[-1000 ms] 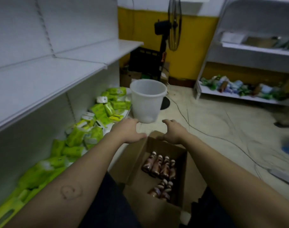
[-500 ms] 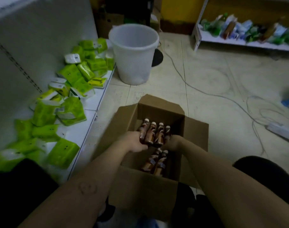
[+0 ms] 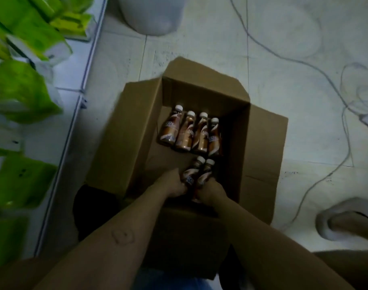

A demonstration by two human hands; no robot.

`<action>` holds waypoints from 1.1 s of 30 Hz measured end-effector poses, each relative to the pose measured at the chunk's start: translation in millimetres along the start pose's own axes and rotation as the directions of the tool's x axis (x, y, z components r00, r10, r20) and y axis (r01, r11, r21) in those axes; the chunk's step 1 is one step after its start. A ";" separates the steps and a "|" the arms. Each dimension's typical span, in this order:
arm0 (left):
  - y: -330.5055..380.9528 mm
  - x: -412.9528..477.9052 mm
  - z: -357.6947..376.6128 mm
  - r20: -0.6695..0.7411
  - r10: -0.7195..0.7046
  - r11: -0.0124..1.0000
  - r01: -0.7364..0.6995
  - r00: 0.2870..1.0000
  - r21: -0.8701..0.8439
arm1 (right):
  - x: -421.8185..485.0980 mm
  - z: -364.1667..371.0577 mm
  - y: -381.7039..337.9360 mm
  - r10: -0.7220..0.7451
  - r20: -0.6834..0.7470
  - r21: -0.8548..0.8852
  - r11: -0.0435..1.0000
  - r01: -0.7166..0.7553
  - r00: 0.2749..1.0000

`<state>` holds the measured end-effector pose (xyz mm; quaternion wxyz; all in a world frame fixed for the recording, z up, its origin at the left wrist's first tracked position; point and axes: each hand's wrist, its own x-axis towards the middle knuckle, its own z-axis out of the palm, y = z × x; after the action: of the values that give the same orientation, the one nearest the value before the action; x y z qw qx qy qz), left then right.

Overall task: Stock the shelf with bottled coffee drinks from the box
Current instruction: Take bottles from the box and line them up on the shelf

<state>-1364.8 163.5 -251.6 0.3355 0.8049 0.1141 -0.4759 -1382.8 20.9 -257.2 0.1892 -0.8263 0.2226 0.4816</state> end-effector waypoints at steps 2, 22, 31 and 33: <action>-6.5 14.6 8.9 0.001 -0.010 0.997 0.010 1.000 -0.073 | 11.7 6.1 5.1 0.063 -0.039 0.066 0.996 -0.060 0.997; -7.0 45.9 7.4 0.209 -0.078 0.974 0.120 0.975 -0.194 | 29.8 1.7 12.7 0.171 -0.054 0.485 0.866 -0.123 0.984; 17.5 -71.5 -71.7 -0.208 0.062 0.915 -0.139 0.976 -0.380 | -79.0 -45.4 -42.3 -0.210 -0.291 0.588 0.731 0.347 0.933; 22.7 -109.3 -98.3 -0.305 0.105 0.914 -0.213 0.946 -0.347 | -112.0 -59.0 -61.0 -0.323 -0.355 0.548 0.688 0.476 0.877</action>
<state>-1342.5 225.1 -118.0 0.5014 0.7917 0.1829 -0.2973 -1356.2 61.2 -125.3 0.5237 -0.7954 0.2020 0.2287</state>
